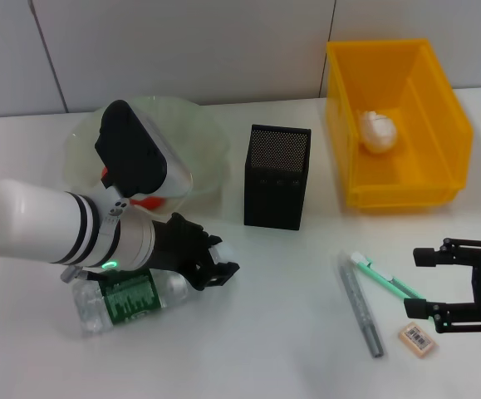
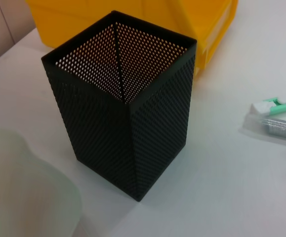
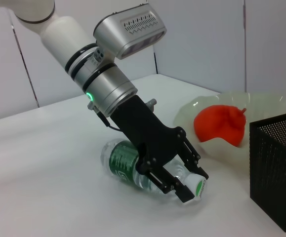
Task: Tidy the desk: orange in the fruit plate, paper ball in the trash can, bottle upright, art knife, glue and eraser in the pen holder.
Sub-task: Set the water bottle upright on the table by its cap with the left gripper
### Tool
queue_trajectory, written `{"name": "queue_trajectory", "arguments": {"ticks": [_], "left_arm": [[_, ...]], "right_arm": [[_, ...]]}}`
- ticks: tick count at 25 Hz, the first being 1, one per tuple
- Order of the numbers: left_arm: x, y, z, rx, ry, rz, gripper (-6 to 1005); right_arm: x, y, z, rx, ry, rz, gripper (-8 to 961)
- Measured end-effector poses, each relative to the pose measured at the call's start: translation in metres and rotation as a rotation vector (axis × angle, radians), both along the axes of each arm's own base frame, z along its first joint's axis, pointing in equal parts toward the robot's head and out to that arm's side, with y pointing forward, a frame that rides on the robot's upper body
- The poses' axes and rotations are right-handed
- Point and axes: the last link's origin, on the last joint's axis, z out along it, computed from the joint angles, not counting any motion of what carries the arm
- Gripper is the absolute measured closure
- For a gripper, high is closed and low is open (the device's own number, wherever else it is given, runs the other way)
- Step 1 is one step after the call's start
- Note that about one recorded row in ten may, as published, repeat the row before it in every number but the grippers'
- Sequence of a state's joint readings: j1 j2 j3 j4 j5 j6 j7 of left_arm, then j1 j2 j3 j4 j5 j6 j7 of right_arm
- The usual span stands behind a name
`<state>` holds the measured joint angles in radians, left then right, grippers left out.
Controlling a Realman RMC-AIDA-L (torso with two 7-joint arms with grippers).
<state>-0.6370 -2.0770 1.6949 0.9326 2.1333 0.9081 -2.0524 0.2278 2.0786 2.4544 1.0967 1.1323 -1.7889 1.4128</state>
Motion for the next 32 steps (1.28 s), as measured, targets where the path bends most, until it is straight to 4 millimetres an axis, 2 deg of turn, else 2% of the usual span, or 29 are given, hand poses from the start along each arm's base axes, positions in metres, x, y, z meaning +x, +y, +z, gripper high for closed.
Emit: {"name": "queue_trajectory", "arguments": {"ticks": [16,32], "left_arm": [[0.006,0.001,0.007,0.025,-0.019,-0.025,548],[0.013,-0.007,0.027,0.086,-0.079,-0.057,551]], "right_arm": [[0.0,0.0,0.002,0.012,0.007,-0.003,188],[0.001,0.0,0.004,0.022,0.008,-0.006,188]]}}
